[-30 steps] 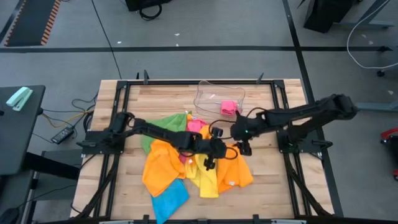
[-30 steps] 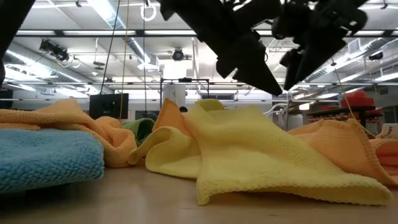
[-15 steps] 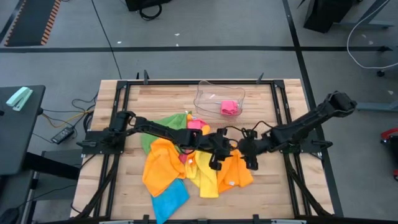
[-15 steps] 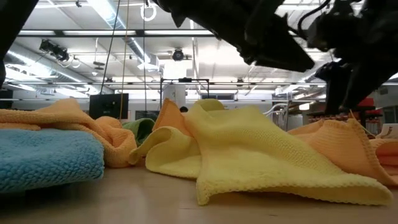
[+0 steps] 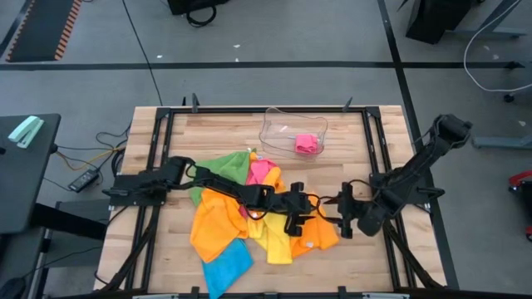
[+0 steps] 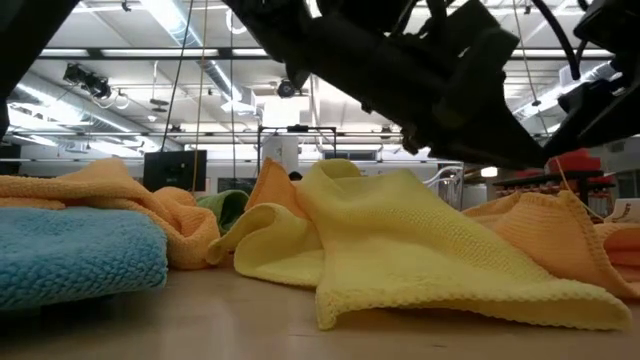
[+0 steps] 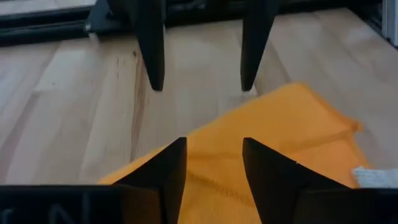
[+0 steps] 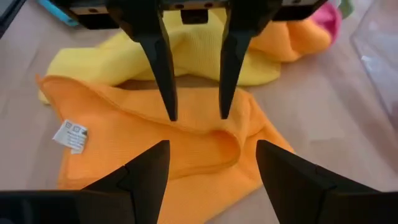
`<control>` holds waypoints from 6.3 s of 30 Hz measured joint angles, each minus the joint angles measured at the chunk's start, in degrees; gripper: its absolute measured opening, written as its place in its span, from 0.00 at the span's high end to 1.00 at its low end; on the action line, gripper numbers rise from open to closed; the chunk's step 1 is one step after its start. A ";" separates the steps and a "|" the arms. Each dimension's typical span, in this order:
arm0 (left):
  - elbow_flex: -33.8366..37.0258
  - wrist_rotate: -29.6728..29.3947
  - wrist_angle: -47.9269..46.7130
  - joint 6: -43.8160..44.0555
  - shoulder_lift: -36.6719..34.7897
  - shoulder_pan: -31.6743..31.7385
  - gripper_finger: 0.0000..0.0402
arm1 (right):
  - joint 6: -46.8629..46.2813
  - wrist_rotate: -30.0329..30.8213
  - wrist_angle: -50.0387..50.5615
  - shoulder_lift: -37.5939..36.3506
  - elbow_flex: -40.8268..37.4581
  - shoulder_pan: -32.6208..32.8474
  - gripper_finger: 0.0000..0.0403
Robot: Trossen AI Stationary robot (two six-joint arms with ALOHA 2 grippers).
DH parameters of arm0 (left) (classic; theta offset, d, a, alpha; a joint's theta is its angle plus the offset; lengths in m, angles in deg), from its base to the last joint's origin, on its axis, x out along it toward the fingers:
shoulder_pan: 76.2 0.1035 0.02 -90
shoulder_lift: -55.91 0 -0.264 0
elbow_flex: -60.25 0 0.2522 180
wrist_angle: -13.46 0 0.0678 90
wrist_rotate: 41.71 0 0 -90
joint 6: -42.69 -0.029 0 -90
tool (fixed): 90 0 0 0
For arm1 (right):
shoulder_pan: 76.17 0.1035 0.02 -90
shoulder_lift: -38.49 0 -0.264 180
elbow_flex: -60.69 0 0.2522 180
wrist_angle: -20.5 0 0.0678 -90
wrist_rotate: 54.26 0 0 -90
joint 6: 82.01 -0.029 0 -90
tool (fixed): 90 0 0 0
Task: Fold microfiber towels
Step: Fold the right orange microfiber cloth
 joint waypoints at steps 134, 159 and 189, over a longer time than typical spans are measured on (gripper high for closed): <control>-0.07 8.74 -46.09 11.58 -19.90 -13.30 0.65 | 9.16 -14.45 -31.17 33.42 4.72 -6.07 0.39; -0.07 -4.07 -32.84 5.49 -13.38 -9.36 0.71 | 6.82 -14.03 4.42 -1.94 7.21 -12.08 0.39; 0.72 -7.49 -45.42 11.61 -7.80 -7.48 0.70 | -1.70 -11.77 -18.87 31.43 7.36 -6.14 0.39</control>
